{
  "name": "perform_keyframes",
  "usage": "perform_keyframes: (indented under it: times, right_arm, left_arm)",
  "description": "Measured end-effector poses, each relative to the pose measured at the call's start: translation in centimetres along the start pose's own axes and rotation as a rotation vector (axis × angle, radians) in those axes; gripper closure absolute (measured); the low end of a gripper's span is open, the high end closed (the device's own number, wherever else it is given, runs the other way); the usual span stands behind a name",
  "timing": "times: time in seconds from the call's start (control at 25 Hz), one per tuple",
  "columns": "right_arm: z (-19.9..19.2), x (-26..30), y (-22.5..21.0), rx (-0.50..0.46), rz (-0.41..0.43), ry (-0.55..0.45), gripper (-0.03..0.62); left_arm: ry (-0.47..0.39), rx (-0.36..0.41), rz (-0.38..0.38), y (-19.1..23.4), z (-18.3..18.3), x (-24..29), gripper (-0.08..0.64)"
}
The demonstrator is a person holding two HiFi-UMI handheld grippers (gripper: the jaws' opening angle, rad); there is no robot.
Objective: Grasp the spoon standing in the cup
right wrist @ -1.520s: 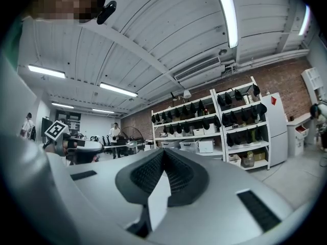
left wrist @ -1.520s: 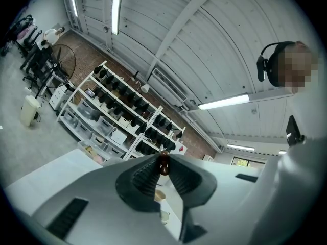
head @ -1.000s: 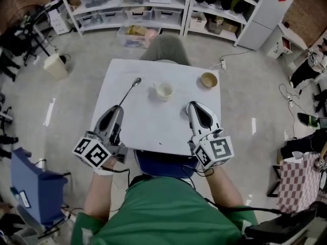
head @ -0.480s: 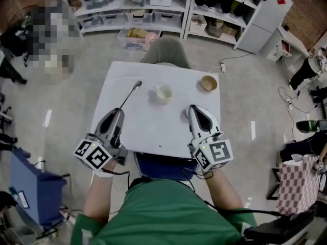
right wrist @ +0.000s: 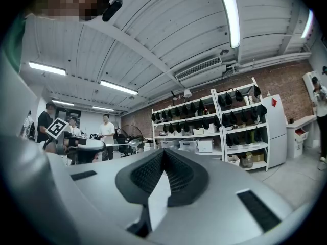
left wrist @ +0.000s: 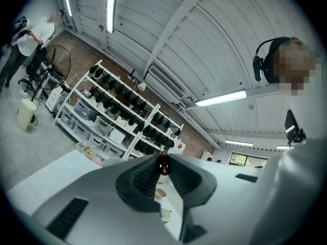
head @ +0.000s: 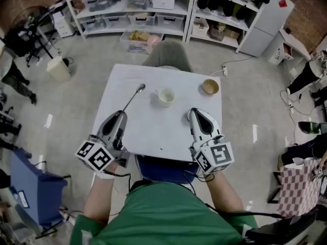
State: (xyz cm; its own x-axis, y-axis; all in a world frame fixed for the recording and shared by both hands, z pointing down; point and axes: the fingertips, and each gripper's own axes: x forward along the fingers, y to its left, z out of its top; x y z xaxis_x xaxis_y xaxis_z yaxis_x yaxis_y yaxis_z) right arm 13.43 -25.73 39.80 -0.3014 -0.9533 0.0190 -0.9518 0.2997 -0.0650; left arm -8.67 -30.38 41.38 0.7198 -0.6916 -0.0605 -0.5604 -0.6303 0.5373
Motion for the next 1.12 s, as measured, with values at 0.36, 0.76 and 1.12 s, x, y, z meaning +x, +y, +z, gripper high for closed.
perform_keyframes:
  times: [0.36, 0.76, 1.12]
  right_arm:
    - [0.0, 0.0, -0.1, 0.003, 0.005, 0.003, 0.571]
    - [-0.2, 0.1, 0.1, -0.001, 0.014, 0.006, 0.571]
    - [-0.7, 0.1, -0.3, 0.001, 0.022, 0.007, 0.571]
  left_arm:
    - [0.012, 0.004, -0.004, -0.1, 0.0, 0.3, 0.500]
    - [0.020, 0.003, -0.008, -0.1, -0.5, 0.3, 0.500]
    - [0.015, 0.001, -0.002, 0.0, -1.1, 0.4, 0.500]
